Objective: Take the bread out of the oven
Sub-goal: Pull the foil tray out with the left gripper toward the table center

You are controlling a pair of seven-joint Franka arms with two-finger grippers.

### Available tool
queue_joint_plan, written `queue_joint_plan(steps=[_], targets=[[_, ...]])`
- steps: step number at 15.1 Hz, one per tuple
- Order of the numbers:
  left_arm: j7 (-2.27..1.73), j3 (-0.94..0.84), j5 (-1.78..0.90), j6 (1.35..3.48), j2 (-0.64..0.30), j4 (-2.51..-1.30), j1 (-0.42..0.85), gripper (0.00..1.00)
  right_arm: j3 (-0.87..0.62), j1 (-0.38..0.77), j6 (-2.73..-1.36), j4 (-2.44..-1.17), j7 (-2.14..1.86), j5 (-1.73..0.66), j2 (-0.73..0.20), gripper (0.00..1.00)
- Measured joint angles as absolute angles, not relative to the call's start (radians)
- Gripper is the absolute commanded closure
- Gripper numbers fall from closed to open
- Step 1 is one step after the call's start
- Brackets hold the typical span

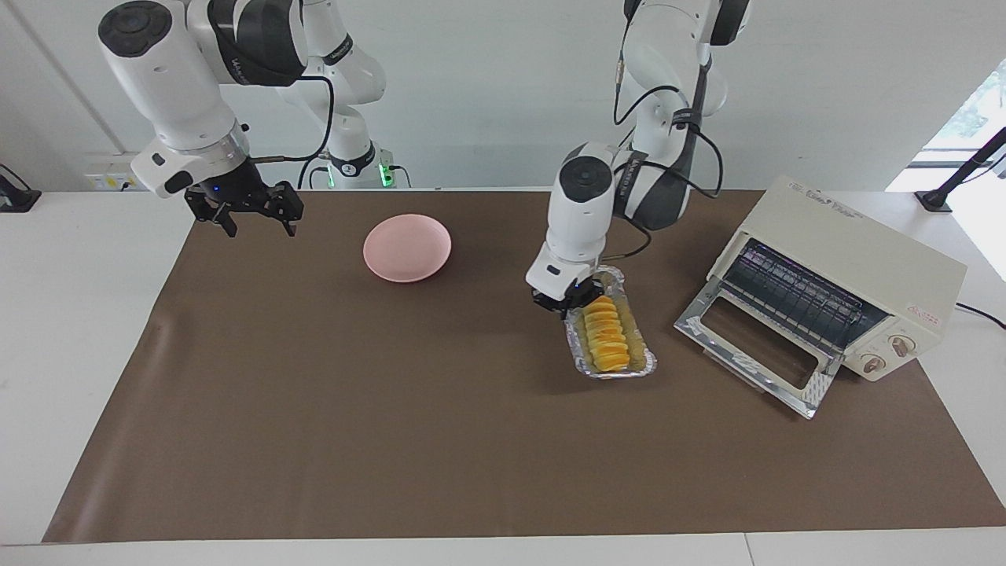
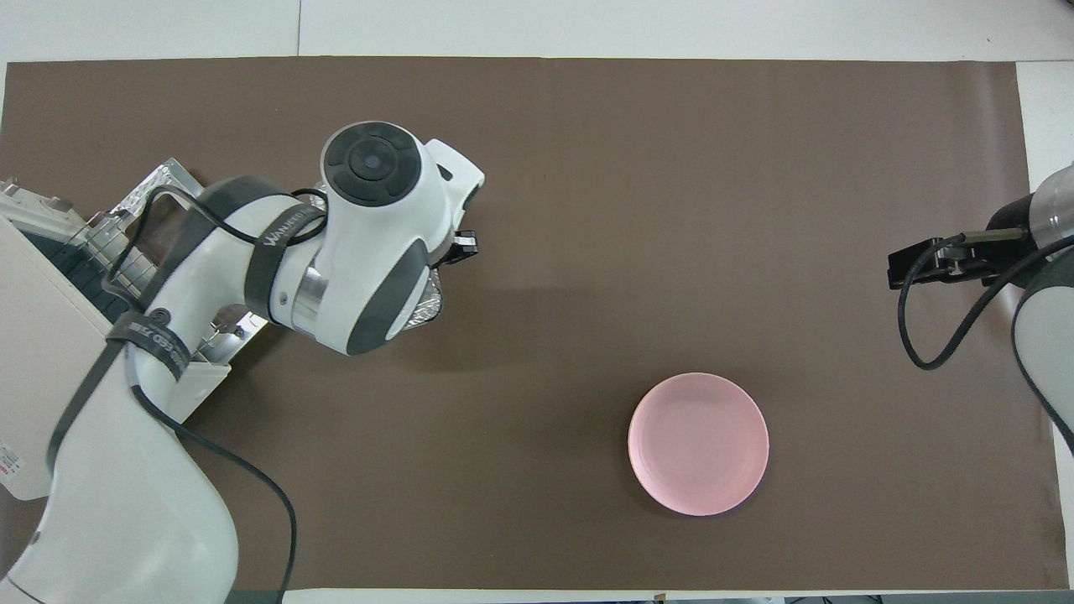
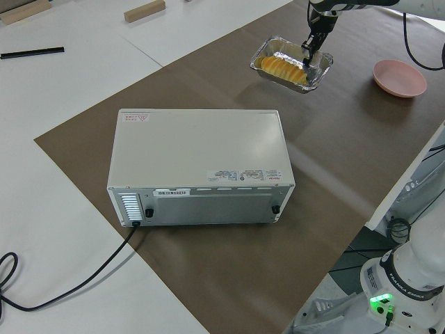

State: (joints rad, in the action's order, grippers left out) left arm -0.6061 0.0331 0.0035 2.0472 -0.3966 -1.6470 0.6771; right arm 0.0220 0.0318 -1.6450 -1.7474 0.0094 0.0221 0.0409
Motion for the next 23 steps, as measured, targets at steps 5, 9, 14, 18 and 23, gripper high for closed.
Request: queue_joint_plan(steps=[5,9,14,18,23], targets=[[-0.579,0.032,0.001,2.097,-0.457,-1.636,0.758,1.0,0.022,0.032,-1.645,-1.747,0.009,0.022,0.041,0.0],[-0.556,0.03,-0.003,2.1,-0.467,-1.641,0.781,1.0,0.022,0.032,-1.645,-1.747,0.009,0.022,0.041,0.0],[-0.556,0.03,-0.016,2.101,-0.469,-1.644,0.79,0.0,0.022,0.032,-1.645,-1.747,0.009,0.022,0.041,0.0],[-0.556,0.047,-0.078,2.102,-0.467,-1.622,0.777,0.0,0.014,0.033,-1.638,-1.747,0.007,0.022,0.041,0.0],[-0.55,0.061,-0.094,1.988,-0.357,-1.597,0.604,0.0,-0.043,0.035,-1.655,-1.75,-0.023,0.017,0.04,0.0]])
